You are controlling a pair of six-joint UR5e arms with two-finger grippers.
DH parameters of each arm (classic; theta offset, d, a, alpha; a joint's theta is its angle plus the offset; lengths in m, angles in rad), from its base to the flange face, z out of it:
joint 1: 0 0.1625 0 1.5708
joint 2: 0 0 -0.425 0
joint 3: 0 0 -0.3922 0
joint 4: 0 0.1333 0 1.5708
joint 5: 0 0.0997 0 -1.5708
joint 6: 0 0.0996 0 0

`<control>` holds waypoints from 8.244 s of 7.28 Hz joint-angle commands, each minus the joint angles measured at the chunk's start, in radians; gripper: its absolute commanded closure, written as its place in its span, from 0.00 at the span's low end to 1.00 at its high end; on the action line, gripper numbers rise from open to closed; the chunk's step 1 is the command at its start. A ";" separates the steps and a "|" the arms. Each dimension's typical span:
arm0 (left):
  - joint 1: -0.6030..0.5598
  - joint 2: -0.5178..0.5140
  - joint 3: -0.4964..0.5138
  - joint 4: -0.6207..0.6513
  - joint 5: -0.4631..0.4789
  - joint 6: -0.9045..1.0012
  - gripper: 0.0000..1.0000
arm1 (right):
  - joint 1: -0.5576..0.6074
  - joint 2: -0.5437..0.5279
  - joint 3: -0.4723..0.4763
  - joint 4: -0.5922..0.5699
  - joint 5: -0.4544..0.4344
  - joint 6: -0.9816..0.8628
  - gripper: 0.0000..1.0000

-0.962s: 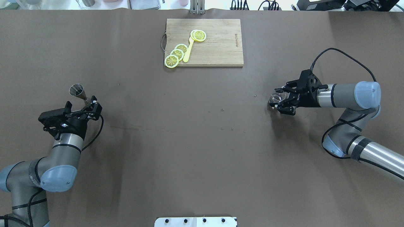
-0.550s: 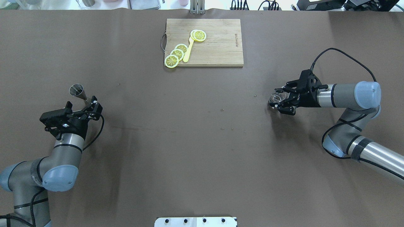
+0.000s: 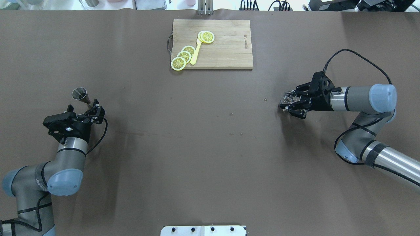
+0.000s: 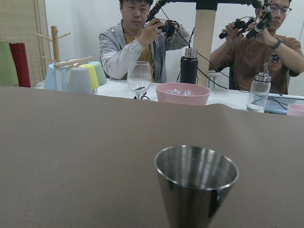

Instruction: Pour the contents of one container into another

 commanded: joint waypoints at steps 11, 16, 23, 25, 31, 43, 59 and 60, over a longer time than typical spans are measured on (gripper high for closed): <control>-0.030 -0.071 0.071 0.012 0.057 0.008 0.37 | 0.139 0.013 0.289 -0.288 0.109 -0.205 1.00; -0.022 -0.071 0.091 0.008 0.058 0.008 0.41 | 0.106 0.001 0.591 -0.674 0.109 -0.373 1.00; -0.022 -0.068 0.076 0.003 0.057 0.008 0.98 | 0.088 0.024 0.618 -0.741 0.186 -0.316 1.00; -0.048 -0.056 -0.010 0.005 0.055 0.029 1.00 | 0.088 0.024 0.620 -0.715 0.212 -0.308 1.00; -0.120 -0.213 -0.041 -0.321 -0.229 0.738 1.00 | 0.089 0.024 0.621 -0.712 0.224 -0.309 1.00; -0.033 -0.480 0.002 -0.448 -0.633 1.072 1.00 | 0.093 -0.007 0.609 -0.710 0.224 -0.314 1.00; 0.062 -0.530 0.121 -0.659 -0.704 1.480 1.00 | 0.011 -0.011 0.923 -1.218 0.130 -0.648 1.00; 0.064 -0.528 0.127 -0.699 -0.695 1.480 1.00 | 0.001 -0.007 0.925 -1.233 0.146 -0.665 1.00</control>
